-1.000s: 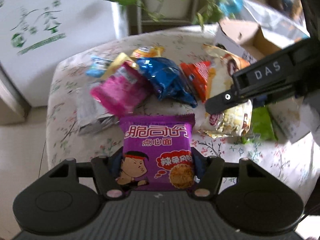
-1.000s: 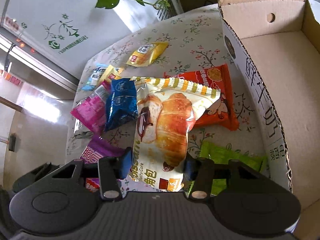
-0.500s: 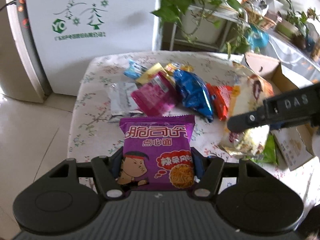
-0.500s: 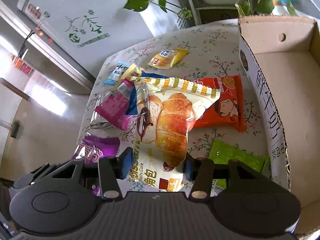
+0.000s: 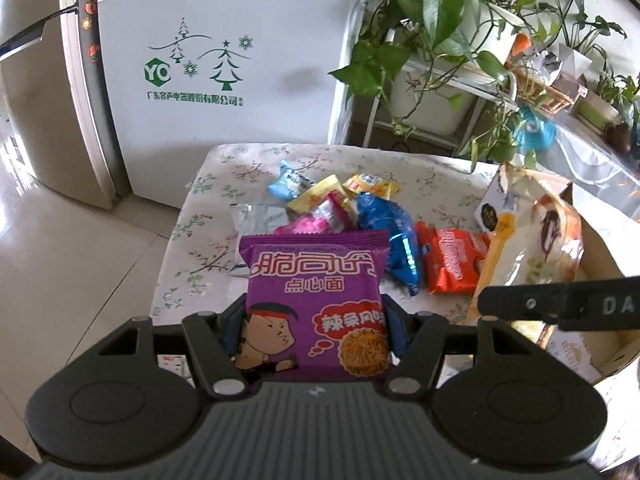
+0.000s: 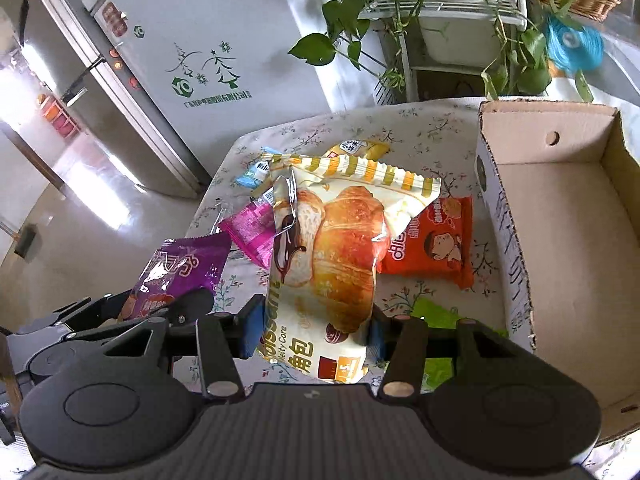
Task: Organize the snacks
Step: 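Carry both bags over the cardboard box and release them inside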
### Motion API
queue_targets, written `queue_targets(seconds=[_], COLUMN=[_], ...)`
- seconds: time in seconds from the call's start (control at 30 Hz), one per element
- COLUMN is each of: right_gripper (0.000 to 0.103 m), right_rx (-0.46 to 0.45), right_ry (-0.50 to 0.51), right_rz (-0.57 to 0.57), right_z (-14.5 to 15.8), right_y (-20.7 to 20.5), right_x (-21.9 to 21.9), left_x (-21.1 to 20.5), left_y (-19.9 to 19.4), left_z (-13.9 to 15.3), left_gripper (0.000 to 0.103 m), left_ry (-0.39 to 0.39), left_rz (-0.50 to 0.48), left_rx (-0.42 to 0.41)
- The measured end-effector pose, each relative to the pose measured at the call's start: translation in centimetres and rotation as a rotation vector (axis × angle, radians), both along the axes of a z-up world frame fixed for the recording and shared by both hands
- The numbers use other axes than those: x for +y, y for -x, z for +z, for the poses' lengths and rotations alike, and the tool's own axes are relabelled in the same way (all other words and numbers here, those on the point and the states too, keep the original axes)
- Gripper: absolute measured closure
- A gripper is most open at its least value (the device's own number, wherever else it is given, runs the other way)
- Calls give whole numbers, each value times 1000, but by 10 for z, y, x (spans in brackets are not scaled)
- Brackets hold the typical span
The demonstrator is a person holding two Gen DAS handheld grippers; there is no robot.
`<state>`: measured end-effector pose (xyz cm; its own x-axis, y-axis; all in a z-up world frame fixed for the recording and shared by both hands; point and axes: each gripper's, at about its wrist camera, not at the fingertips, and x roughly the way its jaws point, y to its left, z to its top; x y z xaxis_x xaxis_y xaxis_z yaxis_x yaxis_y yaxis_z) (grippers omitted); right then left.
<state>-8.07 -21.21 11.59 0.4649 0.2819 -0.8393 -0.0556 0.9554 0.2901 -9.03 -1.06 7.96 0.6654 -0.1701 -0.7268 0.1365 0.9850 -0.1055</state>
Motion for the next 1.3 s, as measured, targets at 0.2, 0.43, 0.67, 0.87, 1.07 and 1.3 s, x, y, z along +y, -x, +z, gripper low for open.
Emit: queue_targets(seconds=[0.2, 0.43, 0.67, 0.87, 1.07, 1.3], right_gripper=[46, 46, 46, 46, 46, 46], right_rx=[-22, -88, -135, -141, -146, -140], right_ry=[8, 8, 3, 16, 31, 15], right_rz=[-62, -138, -231, -317, -397, -498], right_z=[10, 34, 51, 56, 59, 60], right_y=[0, -5, 0, 7, 12, 15], right_x=[-18, -49, -84, -111, -136, -159], left_x=[-21, -46, -78, -116, -156, -197], left_y=[-1, -8, -15, -18, -19, -17], left_z=[8, 18, 25, 30, 28, 20], left_gripper=[38, 38, 38, 38, 38, 38], left_ry=[4, 32, 76, 110, 135, 150], left_rz=[-20, -55, -107, -167, -234, -303], left_rx=[-14, -24, -21, -18, 6, 48])
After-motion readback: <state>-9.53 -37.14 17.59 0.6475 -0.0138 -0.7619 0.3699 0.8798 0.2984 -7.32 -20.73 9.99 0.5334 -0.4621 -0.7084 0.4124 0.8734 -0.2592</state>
